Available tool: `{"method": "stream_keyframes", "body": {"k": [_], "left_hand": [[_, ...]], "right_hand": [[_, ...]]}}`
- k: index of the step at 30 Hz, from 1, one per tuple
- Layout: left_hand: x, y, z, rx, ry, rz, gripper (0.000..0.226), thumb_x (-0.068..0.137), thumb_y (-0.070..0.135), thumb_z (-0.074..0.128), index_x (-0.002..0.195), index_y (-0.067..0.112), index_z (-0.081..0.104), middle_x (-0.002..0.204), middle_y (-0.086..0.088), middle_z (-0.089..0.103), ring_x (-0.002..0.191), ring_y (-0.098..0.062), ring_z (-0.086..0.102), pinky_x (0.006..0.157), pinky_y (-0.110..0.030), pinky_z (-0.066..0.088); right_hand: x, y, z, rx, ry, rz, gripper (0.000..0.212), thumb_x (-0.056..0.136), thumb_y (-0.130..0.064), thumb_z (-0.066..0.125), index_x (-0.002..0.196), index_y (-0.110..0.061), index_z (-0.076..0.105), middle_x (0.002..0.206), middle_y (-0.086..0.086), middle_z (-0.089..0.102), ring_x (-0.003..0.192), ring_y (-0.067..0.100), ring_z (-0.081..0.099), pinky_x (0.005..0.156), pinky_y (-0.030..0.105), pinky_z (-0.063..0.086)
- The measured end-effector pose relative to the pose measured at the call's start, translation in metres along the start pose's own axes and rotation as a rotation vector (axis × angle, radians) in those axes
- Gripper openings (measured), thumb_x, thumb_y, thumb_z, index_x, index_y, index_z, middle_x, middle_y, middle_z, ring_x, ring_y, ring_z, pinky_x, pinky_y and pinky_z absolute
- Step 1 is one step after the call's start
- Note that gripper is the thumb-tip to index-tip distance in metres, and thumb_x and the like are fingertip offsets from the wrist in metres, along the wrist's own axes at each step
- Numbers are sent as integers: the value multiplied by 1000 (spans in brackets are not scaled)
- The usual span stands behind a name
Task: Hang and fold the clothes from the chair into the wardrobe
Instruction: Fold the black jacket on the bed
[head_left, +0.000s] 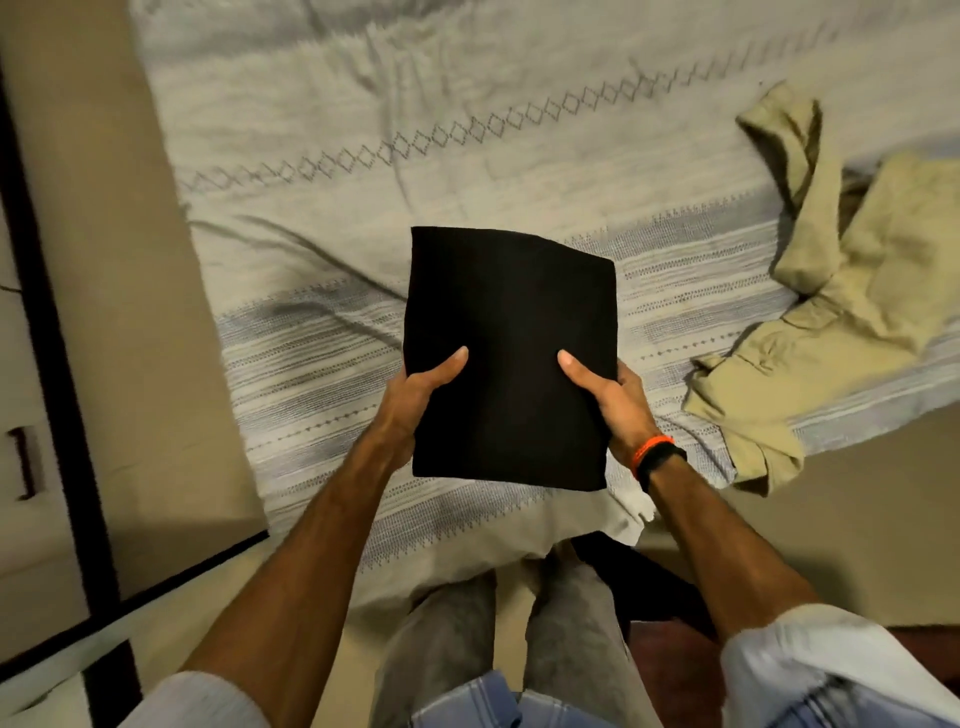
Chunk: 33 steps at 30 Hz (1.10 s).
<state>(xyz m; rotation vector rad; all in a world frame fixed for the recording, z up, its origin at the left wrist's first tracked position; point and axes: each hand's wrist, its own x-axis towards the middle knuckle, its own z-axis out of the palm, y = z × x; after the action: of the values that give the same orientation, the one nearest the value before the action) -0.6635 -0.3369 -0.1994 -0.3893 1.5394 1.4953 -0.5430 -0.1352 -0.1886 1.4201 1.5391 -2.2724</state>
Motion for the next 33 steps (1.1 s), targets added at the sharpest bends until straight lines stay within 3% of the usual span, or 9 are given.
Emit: {"method": "stream_keyframes", "body": {"k": [6, 8, 12, 15, 19, 25, 33], "left_hand": [[-94, 3, -13, -43, 145, 231, 67, 72, 55, 78, 130, 23, 62, 120, 4, 70, 112, -18, 67, 99, -43, 52], [-127, -7, -19, -93, 200, 292, 71, 71, 57, 78, 131, 24, 61, 122, 3, 69, 113, -20, 66, 100, -45, 51], [-193, -31, -25, -251, 294, 373, 56, 82, 45, 73, 129, 16, 62, 118, 0, 71, 107, -22, 69, 94, -38, 55], [-246, -59, -32, -380, 381, 429, 57, 82, 46, 74, 127, 14, 64, 121, -3, 70, 113, -25, 66, 101, -42, 51], [-322, -111, -52, -608, 463, 509, 53, 86, 38, 71, 129, 8, 63, 129, -10, 65, 119, -30, 62, 108, -45, 43], [-443, -182, -92, -792, 679, 590, 45, 88, 27, 69, 128, 8, 63, 125, -10, 67, 114, -29, 65, 105, -44, 46], [-623, -292, -167, -992, 1007, 656, 48, 81, 33, 75, 123, 8, 66, 116, -13, 71, 107, -33, 68, 102, -47, 49]], "right_hand": [[-55, -42, 20, -153, -266, -102, 42, 81, -28, 76, 119, -13, 66, 114, 3, 73, 104, 21, 70, 92, 38, 56], [-73, -49, 30, -195, -351, -129, 48, 77, -31, 77, 119, -12, 66, 113, 4, 73, 103, 23, 70, 92, 40, 56], [-114, -56, 53, -277, -529, -162, 45, 81, -28, 76, 121, -11, 65, 114, 6, 73, 102, 24, 71, 91, 41, 56], [-148, -50, 74, -340, -665, -161, 38, 84, -26, 74, 119, -13, 65, 114, 6, 73, 102, 25, 71, 89, 41, 57], [-202, -20, 115, -440, -855, -120, 42, 82, -26, 77, 120, -14, 65, 118, 11, 71, 103, 29, 70, 90, 44, 56], [-297, 44, 191, -584, -1103, -19, 46, 85, -27, 74, 126, -8, 62, 117, 12, 71, 106, 32, 69, 95, 48, 54], [-480, 163, 304, -757, -1468, 44, 57, 80, -32, 79, 130, -10, 61, 123, 12, 68, 109, 31, 68, 97, 47, 53]]}}
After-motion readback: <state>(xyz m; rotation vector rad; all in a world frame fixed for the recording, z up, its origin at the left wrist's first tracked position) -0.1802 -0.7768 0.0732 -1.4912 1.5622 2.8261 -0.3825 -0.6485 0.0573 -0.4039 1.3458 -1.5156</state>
